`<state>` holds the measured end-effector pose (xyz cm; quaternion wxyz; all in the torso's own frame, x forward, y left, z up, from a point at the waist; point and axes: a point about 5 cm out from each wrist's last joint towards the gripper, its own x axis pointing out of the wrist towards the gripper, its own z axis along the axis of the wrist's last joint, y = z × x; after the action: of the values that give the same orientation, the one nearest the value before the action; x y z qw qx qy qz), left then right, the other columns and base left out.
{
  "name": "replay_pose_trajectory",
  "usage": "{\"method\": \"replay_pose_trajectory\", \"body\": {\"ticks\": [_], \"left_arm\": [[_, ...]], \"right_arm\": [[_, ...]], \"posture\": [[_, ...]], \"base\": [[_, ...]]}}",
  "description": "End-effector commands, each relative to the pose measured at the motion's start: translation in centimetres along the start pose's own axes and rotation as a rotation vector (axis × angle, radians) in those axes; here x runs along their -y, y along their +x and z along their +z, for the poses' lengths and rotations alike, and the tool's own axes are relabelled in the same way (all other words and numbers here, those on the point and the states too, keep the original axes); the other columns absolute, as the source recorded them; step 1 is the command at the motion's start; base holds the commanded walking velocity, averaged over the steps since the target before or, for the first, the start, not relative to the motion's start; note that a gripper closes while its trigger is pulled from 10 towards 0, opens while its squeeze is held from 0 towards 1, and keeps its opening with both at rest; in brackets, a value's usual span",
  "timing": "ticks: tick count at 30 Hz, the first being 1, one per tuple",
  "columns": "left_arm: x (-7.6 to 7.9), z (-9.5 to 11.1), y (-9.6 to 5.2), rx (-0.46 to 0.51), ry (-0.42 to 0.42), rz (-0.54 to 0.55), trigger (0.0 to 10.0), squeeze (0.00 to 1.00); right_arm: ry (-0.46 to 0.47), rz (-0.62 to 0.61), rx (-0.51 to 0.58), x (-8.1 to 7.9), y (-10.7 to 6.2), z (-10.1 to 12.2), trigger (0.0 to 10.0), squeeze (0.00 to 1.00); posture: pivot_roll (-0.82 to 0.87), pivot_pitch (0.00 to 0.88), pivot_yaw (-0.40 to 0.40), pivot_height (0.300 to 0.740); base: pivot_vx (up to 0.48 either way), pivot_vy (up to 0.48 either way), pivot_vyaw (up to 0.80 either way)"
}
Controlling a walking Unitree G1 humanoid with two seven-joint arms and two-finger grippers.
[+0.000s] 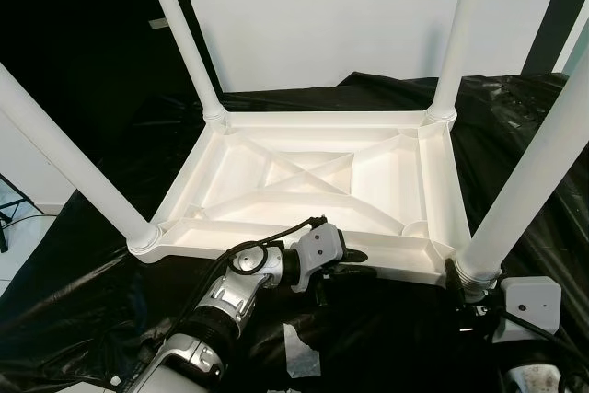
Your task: Building children table
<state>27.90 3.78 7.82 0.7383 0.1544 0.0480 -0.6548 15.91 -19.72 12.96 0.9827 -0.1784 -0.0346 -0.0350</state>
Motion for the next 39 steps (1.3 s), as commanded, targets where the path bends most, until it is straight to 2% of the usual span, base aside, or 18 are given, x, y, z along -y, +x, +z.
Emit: {"method": "replay_pose_trajectory", "body": {"ticks": [1, 10, 12, 13, 15, 18, 21, 26, 31, 35, 37, 39], "left_arm": [[1.3, -3.2, -0.1, -0.132, -0.088, 0.060, 0.0, 0.00], [1.4, -3.1, 0.1, -0.126, -0.085, 0.056, 0.0, 0.00], [1.3, -3.2, 0.0, -0.127, -0.084, 0.060, 0.0, 0.00], [1.2, -3.2, 0.0, -0.128, -0.084, 0.062, 0.0, 0.00], [1.2, -3.2, 0.0, -0.128, -0.084, 0.062, 0.0, 0.00], [1.1, -3.2, -0.2, -0.129, -0.083, 0.070, 0.0, 0.00], [1.1, -3.2, -0.2, -0.128, -0.083, 0.072, 0.0, 0.00], [1.1, -3.2, -0.1, -0.126, -0.082, 0.073, 0.0, 0.00], [1.1, -3.1, -0.1, -0.124, -0.079, 0.072, 0.0, 0.00], [1.0, -3.1, -0.2, -0.127, -0.076, 0.072, 0.0, 0.00], [0.9, -3.2, -0.2, -0.128, -0.075, 0.073, 0.0, 0.00], [0.9, -3.1, -0.3, -0.130, -0.073, 0.070, 0.0, 0.00]], "right_arm": [[-0.003, -0.005, 0.053, 0.6, 0.4, 0.9, 10.0, 0.00], [0.021, 0.104, 0.053, 0.3, 1.4, 0.7, 10.0, 0.00], [0.059, 0.158, 0.007, 0.0, 1.4, 0.0, 4.2, 0.00], [0.077, 0.175, -0.010, 0.0, 1.4, -0.2, 0.0, 0.00], [0.077, 0.175, -0.010, 0.0, 1.4, -0.2, 0.0, 0.00], [0.139, 0.207, -0.071, -0.1, 1.3, -0.9, 0.0, 0.00], [0.161, 0.198, -0.087, 0.0, 1.3, -1.1, 0.0, 0.00], [0.269, 0.127, -0.129, -0.2, 0.8, -1.5, 0.0, 0.00], [0.315, 0.084, -0.160, -0.6, 0.1, -1.9, 0.0, 0.00], [0.373, -0.043, -0.221, -0.5, -1.0, -3.0, 0.0, 0.00], [0.378, -0.066, -0.226, -0.4, -1.1, -3.1, 0.0, 0.00], [0.425, -0.151, -0.221, -0.3, -1.7, -3.0, 0.0, 0.00]], "posture": [[-0.21, 0.000, 0.087, 0.740], [-0.20, 0.000, 0.086, 0.740], [-0.19, 0.000, 0.084, 0.740], [-0.19, 0.000, 0.082, 0.740], [-0.19, 0.000, 0.082, 0.740], [-0.18, 0.000, 0.080, 0.740], [-0.18, 0.000, 0.080, 0.740], [-0.19, 0.000, 0.081, 0.740], [-0.19, 0.000, 0.082, 0.740], [-0.19, 0.000, 0.091, 0.740], [-0.19, 0.000, 0.091, 0.740], [-0.19, 0.000, 0.098, 0.740]], "base": [[0.000, 0.000, 0.00], [0.000, 0.000, 0.00], [0.000, 0.000, 0.00], [0.000, 0.000, 0.00], [0.000, 0.000, 0.00], [0.000, 0.000, 0.00], [0.000, 0.000, 0.00], [0.000, 0.000, 0.00], [0.000, 0.000, 0.00], [0.000, 0.000, 0.00], [0.000, 0.000, 0.00], [0.000, 0.000, 0.00]]}}
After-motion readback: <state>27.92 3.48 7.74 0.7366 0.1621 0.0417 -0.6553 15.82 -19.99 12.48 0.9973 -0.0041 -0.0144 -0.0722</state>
